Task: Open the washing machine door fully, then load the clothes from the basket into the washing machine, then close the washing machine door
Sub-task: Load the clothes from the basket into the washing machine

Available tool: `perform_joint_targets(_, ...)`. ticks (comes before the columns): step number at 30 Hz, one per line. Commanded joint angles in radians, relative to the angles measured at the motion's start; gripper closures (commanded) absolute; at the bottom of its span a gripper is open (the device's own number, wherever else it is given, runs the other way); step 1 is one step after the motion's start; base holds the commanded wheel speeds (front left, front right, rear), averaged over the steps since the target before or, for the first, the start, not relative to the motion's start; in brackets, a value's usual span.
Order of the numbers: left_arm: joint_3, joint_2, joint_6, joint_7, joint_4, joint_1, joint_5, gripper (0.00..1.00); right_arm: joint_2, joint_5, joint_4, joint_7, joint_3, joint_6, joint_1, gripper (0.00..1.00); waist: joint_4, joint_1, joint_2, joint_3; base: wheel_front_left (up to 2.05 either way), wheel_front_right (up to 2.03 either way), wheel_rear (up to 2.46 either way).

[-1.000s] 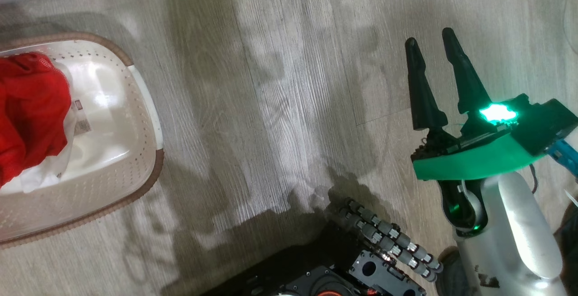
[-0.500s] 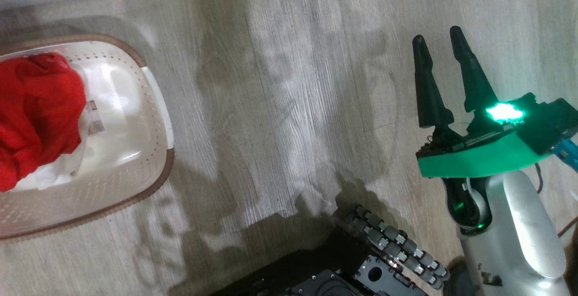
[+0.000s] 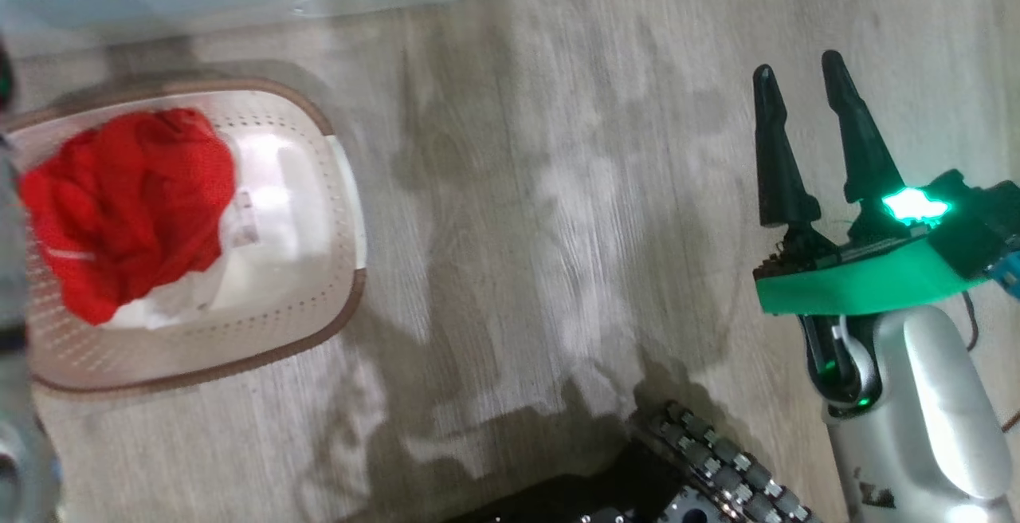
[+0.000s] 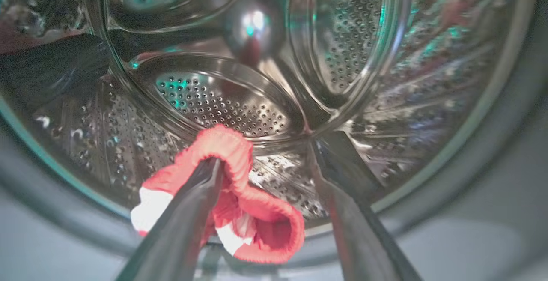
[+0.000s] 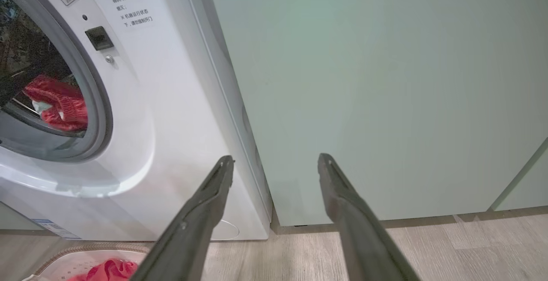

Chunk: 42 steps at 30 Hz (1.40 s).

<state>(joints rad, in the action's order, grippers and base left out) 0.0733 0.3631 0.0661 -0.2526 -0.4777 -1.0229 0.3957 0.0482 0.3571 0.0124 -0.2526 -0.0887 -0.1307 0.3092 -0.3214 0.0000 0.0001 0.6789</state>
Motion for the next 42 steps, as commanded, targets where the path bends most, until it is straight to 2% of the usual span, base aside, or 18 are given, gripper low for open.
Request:
perform_joint_targets(1,-0.034,0.021,0.01,-0.009,0.087,0.062,-0.01,0.0,0.002,-0.011,-0.026,-0.009,-0.006,0.0,-0.039,0.0,0.032,0.0,-0.0001,-0.031,0.0,0.0,0.0)
perform_joint_targets(5,-0.031,-0.008,0.033,-0.007,0.163,0.192,-0.012,0.0,0.002,-0.024,-0.019,-0.009,0.002,0.0,-0.046,0.0,0.056,0.0,-0.0001,-0.059,0.0,0.0,0.0)
perform_joint_targets(12,-0.01,-0.01,0.042,0.01,0.233,0.297,-0.017,0.0,0.002,-0.035,-0.013,-0.009,0.008,0.0,-0.05,0.0,0.074,0.0,-0.0001,-0.085,0.0,0.0,0.0)
perform_joint_targets(28,0.003,-0.041,0.107,-0.002,0.465,0.584,-0.049,0.0,0.002,-0.075,-0.001,-0.009,0.065,0.0,-0.078,0.0,0.149,0.0,-0.0001,-0.201,0.0,0.0,0.0)
perform_joint_targets(35,0.007,-0.063,0.113,-0.007,0.539,0.727,-0.057,0.0,0.002,-0.109,0.02,-0.009,0.081,0.0,-0.097,0.0,0.194,0.0,-0.0001,-0.27,0.0,0.0,0.0)
perform_joint_targets(42,0.036,-0.081,0.111,-0.008,0.544,0.829,-0.066,0.0,0.002,-0.136,0.043,0.013,0.083,0.0,-0.121,0.0,0.221,0.0,-0.0001,-0.33,0.0,0.0,0.0)
